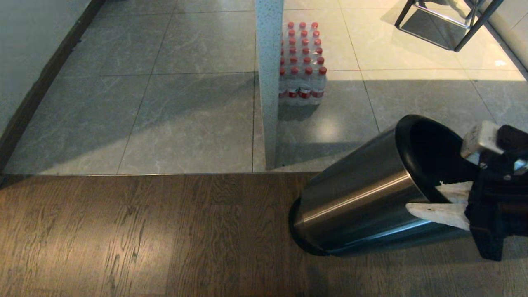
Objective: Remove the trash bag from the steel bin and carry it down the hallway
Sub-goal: Place the outer trash can on the ground
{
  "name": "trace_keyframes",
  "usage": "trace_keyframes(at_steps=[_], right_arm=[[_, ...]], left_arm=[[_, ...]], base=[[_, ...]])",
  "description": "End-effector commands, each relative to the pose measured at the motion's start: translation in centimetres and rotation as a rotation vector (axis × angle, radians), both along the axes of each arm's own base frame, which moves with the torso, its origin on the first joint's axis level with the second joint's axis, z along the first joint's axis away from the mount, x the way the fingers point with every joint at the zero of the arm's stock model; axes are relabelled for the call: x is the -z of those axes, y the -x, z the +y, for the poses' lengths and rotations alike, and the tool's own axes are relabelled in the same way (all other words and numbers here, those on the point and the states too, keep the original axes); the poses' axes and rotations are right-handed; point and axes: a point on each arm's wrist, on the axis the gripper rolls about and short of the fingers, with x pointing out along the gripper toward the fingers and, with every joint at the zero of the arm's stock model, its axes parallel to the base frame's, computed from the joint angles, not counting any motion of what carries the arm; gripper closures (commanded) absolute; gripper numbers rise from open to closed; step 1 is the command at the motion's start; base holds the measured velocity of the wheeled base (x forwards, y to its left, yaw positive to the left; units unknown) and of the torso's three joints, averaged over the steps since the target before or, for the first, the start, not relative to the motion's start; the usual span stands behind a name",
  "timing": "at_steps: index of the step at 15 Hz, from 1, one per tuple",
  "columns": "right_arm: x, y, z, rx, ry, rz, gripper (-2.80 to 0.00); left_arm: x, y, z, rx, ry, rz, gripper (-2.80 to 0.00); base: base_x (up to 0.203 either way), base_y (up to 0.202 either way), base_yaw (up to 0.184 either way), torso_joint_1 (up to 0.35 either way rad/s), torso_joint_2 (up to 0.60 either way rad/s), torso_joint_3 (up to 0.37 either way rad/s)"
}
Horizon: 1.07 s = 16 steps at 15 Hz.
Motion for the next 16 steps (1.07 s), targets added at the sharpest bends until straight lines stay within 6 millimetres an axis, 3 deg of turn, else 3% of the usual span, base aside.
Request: trace_keyframes(at_steps=[1, 11, 14, 16], right_arm=[[-1.8, 1.9, -0.8, -0.012, -0.029, -0.060, 0.00], [-6.9, 9.6, -4.8, -0.008, -0.083, -0.174, 0.00], [-7.4, 9.3, -5.3, 0.185, -0.066, -0.227, 0.00], [-7.3, 7.7, -5.2, 0.365, -0.085, -0.229, 0.00]], left_arm=[[0.0, 0.0, 0.0, 0.000, 0.000, 0.000, 0.00], [0.0, 0.0, 0.0, 0.000, 0.000, 0.000, 0.00], [0.0, 0.0, 0.0, 0.000, 0.000, 0.000, 0.00], [0.0, 0.0, 0.0, 0.000, 0.000, 0.000, 0.00]], base=[[0.000, 0.000, 0.000, 0.000, 0.00, 0.000], [0.000, 0.000, 0.000, 0.000, 0.00, 0.000], [0.000, 0.000, 0.000, 0.000, 0.00, 0.000], [0.000, 0.000, 0.000, 0.000, 0.00, 0.000]])
